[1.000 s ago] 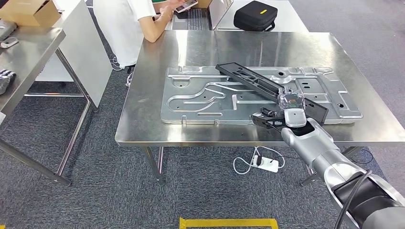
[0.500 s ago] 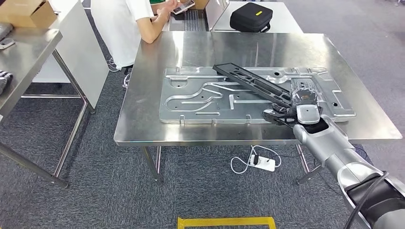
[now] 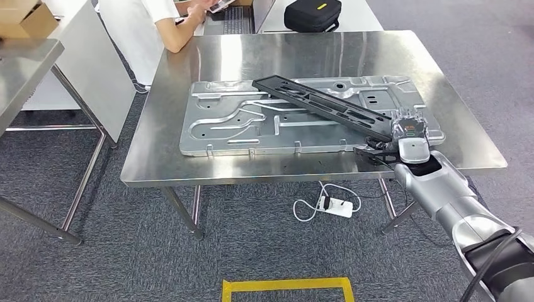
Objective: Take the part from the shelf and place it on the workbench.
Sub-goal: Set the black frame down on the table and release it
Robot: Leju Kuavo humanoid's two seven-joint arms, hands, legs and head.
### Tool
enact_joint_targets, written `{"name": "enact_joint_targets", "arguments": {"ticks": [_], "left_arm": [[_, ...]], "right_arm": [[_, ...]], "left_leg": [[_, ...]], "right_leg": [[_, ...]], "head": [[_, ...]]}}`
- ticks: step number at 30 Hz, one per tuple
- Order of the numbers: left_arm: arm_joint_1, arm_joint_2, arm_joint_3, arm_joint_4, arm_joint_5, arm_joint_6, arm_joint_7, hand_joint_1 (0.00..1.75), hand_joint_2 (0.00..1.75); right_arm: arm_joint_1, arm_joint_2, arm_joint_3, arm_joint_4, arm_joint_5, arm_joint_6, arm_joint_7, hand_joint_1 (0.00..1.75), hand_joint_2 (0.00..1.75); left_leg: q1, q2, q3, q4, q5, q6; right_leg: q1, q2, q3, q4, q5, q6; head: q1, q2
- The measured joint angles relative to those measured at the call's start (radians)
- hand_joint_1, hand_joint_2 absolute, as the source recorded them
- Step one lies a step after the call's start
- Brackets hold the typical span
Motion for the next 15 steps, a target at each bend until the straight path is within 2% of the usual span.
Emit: {"name": "enact_joint_targets", "arguments": {"ticks": [1, 2, 4, 5, 6, 7, 9, 10, 11, 13, 14, 15], "left_arm": [[0.0, 0.0, 0.0, 0.0, 0.001, 0.0, 0.0, 0.0, 0.0], [0.0, 0.0, 0.0, 0.0, 0.002, 0.0, 0.0, 0.0, 0.0], [-0.002, 0.003, 0.0, 0.0, 0.002, 0.0, 0.001, 0.0, 0.0], [-0.003, 0.003, 0.0, 0.0, 0.002, 0.0, 0.001, 0.0, 0.0], [-0.003, 0.004, 0.0, 0.0, 0.002, 0.0, 0.0, 0.0, 0.0], [-0.004, 0.005, 0.0, 0.0, 0.002, 0.0, 0.0, 0.0, 0.0], [-0.004, 0.003, 0.0, 0.0, 0.002, 0.0, 0.0, 0.0, 0.0], [-0.005, 0.002, -0.001, 0.0, 0.003, 0.0, 0.0, 0.0, 0.0], [-0.006, 0.002, -0.001, 0.0, 0.003, -0.001, 0.0, 0.0, 0.0], [-0.006, 0.002, -0.001, 0.0, 0.003, -0.002, 0.0, 0.0, 0.0], [-0.006, 0.001, -0.001, 0.0, 0.003, -0.003, 0.001, 0.0, 0.0], [-0.005, 0.0, -0.001, 0.0, 0.003, -0.004, 0.001, 0.0, 0.0]], "right_arm": [[0.007, -0.002, -0.004, 0.0, -0.001, -0.001, 0.0, 0.0, 0.0], [0.014, -0.004, -0.009, 0.0, -0.002, -0.001, 0.0, 0.0, 0.0], [0.023, -0.011, -0.02, 0.0, -0.002, -0.003, 0.0, 0.0, 0.0], [0.026, -0.014, -0.025, 0.0, -0.003, -0.004, 0.0, 0.0, 0.0], [0.028, -0.016, -0.028, 0.0, -0.003, -0.005, 0.0, 0.0, 0.0], [0.031, -0.017, -0.03, -0.001, -0.003, -0.006, 0.0, 0.0, 0.0], [0.039, -0.021, -0.033, -0.003, -0.003, -0.008, -0.001, 0.0, 0.0], [0.042, -0.025, -0.036, -0.004, -0.003, -0.008, -0.001, 0.0, 0.0], [0.044, -0.029, -0.039, -0.005, -0.003, -0.008, -0.001, 0.0, 0.0], [0.046, -0.034, -0.045, -0.005, -0.002, -0.008, 0.0, 0.0, 0.0], [0.049, -0.033, -0.046, -0.005, -0.002, -0.008, 0.0, 0.0, 0.0], [0.054, -0.033, -0.047, -0.005, -0.002, -0.008, -0.001, 0.0, 0.0]], "left_leg": [[-0.006, 0.0, 0.018, -0.001, 0.003, 0.009], [-0.014, -0.001, 0.054, -0.039, 0.02, 0.022], [-0.032, -0.005, 0.157, -0.179, 0.05, 0.059], [-0.039, -0.005, 0.194, -0.235, 0.06, 0.072], [-0.045, -0.005, 0.215, -0.271, 0.064, 0.081], [-0.048, -0.004, 0.218, -0.285, 0.068, 0.084], [-0.049, -0.001, 0.217, -0.308, 0.097, 0.086], [-0.047, 0.0, 0.215, -0.322, 0.115, 0.089], [-0.044, 0.002, 0.209, -0.335, 0.134, 0.091], [-0.041, 0.005, 0.187, -0.344, 0.162, 0.091], [-0.04, 0.006, 0.172, -0.343, 0.174, 0.089], [-0.039, 0.007, 0.156, -0.34, 0.183, 0.085]], "right_leg": [[0.008, 0.001, -0.011, 0.001, 0.008, -0.003], [0.016, 0.001, -0.021, 0.002, 0.016, -0.005], [0.027, 0.002, -0.038, 0.002, 0.032, -0.007], [0.028, 0.002, -0.041, -0.001, 0.04, -0.006], [0.026, 0.002, -0.042, -0.004, 0.048, -0.002], [0.023, 0.002, -0.041, -0.009, 0.057, 0.004], [0.018, 0.003, -0.04, -0.019, 0.071, 0.016], [0.018, 0.003, -0.045, -0.014, 0.058, 0.021], [0.017, 0.004, -0.053, 0.008, 0.025, 0.027], [0.009, 0.002, -0.078, 0.105, -0.075, 0.038], [0.003, 0.002, -0.087, 0.164, -0.112, 0.045], [-0.004, 0.001, -0.088, 0.207, -0.125, 0.052]], "head": [[0.0, 0.0], [0.0, 0.0], [0.001, 0.0], [0.001, 0.0], [0.001, 0.0], [0.0, 0.0], [0.0, 0.0], [-0.001, 0.0], [-0.001, 0.0], [-0.001, 0.0], [-0.001, 0.0], [-0.001, 0.0]]}}
